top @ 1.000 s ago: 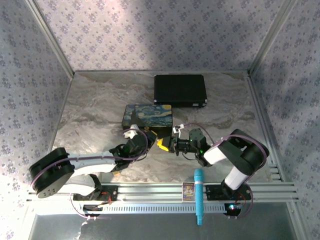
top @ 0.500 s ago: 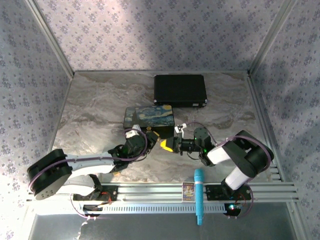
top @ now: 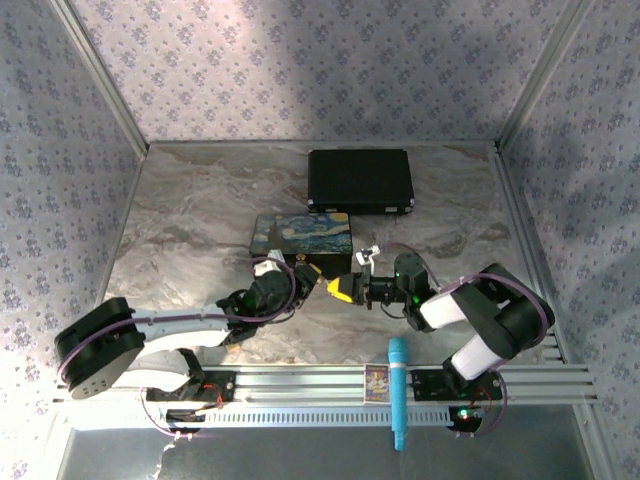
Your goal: Unlock the padlock with the key
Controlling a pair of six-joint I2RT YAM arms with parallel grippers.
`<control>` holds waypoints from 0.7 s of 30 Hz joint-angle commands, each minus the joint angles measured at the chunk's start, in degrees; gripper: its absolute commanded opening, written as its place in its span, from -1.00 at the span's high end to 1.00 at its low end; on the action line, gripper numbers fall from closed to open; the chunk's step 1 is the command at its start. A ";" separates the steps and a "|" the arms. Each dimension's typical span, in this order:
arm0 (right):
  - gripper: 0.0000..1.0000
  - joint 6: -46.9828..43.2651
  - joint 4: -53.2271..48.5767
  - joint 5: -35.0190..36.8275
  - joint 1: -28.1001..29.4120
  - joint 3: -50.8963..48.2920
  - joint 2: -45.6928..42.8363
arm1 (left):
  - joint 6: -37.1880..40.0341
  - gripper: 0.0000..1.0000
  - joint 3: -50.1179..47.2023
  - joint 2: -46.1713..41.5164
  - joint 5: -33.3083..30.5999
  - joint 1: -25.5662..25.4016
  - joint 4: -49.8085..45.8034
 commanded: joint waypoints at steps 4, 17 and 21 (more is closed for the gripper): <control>1.00 -1.55 -1.18 1.18 1.06 1.43 -2.27 | 0.34 1.00 1.20 1.44 3.75 -1.43 5.85; 1.00 -2.56 -0.25 0.59 0.56 -0.96 -3.41 | 0.96 1.00 1.34 1.42 4.21 -0.64 6.02; 1.00 -2.50 0.24 -0.22 0.54 0.16 -3.44 | 1.21 1.00 1.45 1.54 5.06 -0.63 5.84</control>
